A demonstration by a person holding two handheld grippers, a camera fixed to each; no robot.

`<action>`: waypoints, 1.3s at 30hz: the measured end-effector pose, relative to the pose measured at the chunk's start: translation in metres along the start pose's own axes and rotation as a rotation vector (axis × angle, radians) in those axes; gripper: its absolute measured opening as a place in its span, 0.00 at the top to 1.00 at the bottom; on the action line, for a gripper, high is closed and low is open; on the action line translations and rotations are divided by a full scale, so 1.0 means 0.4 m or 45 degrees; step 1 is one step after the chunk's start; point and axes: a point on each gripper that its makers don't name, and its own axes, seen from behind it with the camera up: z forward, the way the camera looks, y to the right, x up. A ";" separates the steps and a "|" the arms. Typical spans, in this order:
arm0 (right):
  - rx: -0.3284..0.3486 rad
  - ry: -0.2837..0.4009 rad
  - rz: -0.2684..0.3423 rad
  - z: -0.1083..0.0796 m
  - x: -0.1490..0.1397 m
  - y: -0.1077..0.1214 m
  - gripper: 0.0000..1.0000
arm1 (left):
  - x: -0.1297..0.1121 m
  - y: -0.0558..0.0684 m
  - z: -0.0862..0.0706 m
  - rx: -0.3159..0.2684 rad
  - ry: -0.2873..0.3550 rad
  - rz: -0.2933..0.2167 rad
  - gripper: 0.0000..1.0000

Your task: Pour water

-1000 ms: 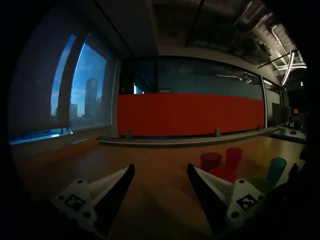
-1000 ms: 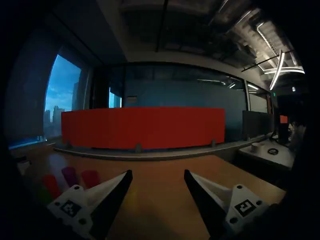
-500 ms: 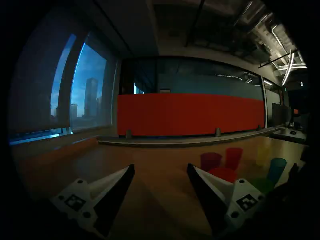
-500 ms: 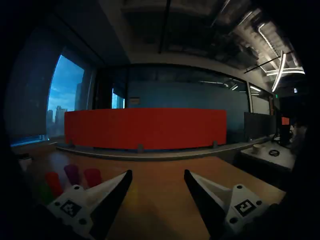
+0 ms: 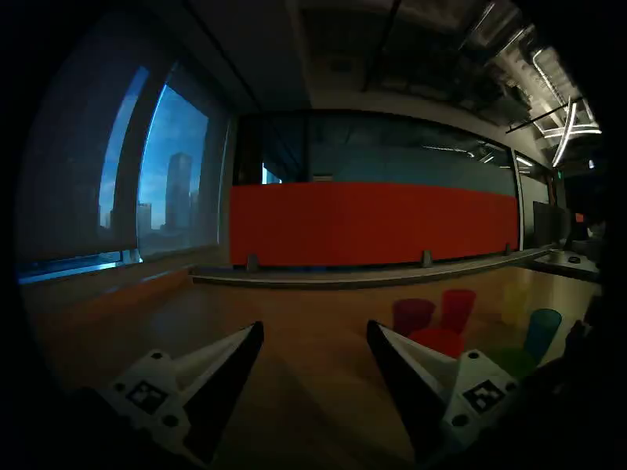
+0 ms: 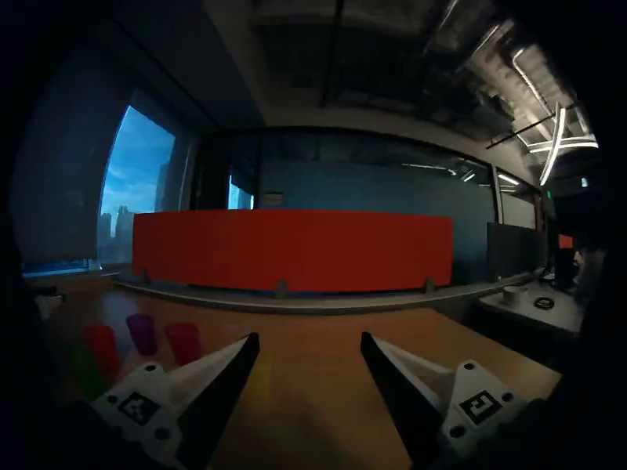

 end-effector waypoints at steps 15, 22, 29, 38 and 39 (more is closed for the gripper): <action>0.019 0.046 0.001 0.031 -0.044 -0.012 0.00 | -0.001 -0.001 0.000 0.000 0.000 0.000 0.02; 0.013 0.026 0.041 0.033 -0.077 -0.001 0.00 | -0.001 -0.001 0.000 0.000 0.000 0.000 0.02; 0.010 0.002 0.033 0.034 -0.098 0.003 0.00 | 0.000 0.000 0.000 0.000 0.000 0.000 0.02; 0.008 -0.020 0.020 0.038 -0.108 0.001 0.00 | 0.000 0.000 0.000 0.000 0.000 0.000 0.02; 0.007 -0.022 0.019 0.038 -0.109 0.000 0.00 | 0.000 0.000 0.000 0.000 0.000 0.000 0.02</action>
